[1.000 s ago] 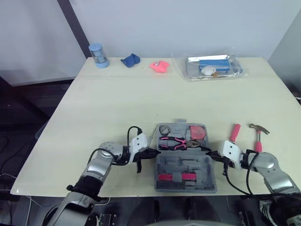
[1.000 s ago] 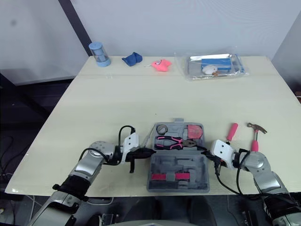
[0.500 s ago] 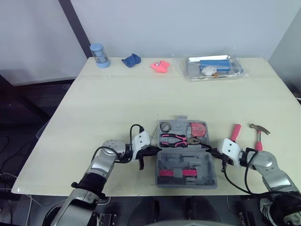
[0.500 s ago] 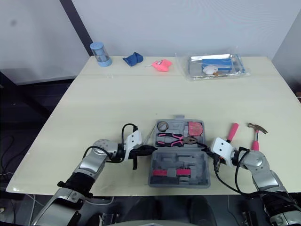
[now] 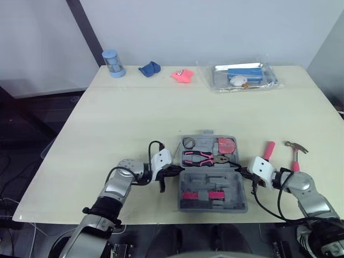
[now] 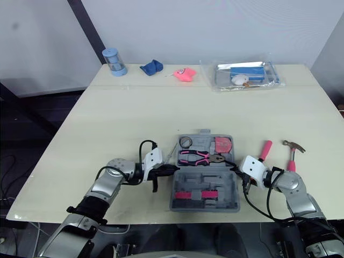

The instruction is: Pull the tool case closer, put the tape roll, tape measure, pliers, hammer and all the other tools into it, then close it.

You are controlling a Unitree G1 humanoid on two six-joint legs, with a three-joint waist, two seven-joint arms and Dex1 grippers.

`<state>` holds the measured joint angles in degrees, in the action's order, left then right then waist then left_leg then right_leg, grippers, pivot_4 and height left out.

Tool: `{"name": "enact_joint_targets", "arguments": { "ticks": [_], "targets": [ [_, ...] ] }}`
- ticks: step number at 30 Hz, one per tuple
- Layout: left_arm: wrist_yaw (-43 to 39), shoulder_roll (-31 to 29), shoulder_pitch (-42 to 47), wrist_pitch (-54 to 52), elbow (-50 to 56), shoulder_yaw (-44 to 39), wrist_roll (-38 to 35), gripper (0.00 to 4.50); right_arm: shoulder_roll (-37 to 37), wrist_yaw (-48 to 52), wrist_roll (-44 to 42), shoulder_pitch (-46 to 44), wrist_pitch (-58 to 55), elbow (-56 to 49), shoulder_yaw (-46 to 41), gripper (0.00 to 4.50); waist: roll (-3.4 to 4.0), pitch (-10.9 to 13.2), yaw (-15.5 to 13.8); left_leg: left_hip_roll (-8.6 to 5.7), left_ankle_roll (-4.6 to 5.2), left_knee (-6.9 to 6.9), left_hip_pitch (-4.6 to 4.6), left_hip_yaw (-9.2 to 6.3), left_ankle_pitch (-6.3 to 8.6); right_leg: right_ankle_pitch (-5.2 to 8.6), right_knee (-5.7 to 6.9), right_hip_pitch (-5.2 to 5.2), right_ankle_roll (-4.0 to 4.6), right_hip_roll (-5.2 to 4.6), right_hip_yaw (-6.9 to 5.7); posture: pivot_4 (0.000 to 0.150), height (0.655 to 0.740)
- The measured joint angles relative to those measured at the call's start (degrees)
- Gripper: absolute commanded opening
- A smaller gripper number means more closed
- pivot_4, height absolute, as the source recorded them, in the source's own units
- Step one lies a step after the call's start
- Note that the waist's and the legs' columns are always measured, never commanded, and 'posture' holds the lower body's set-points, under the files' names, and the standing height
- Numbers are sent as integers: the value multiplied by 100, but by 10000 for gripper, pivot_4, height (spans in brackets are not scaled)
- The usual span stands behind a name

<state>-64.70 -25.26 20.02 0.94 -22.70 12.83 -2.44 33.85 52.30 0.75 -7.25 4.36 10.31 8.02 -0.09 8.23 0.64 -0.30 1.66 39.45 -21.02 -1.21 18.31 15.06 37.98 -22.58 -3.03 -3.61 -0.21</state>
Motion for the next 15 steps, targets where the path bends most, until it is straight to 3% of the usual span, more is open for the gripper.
{"name": "enact_joint_targets", "arguments": {
  "ticks": [15],
  "targets": [
    [-9,-49,-8,54,-6,-59,0,1506,-114,-50,27,-46,0,37,0,0,0,0,10,1,-7,-1,-1,-1,-4,0,0,-1,0,1,0,1500,7400]
  ]
}}
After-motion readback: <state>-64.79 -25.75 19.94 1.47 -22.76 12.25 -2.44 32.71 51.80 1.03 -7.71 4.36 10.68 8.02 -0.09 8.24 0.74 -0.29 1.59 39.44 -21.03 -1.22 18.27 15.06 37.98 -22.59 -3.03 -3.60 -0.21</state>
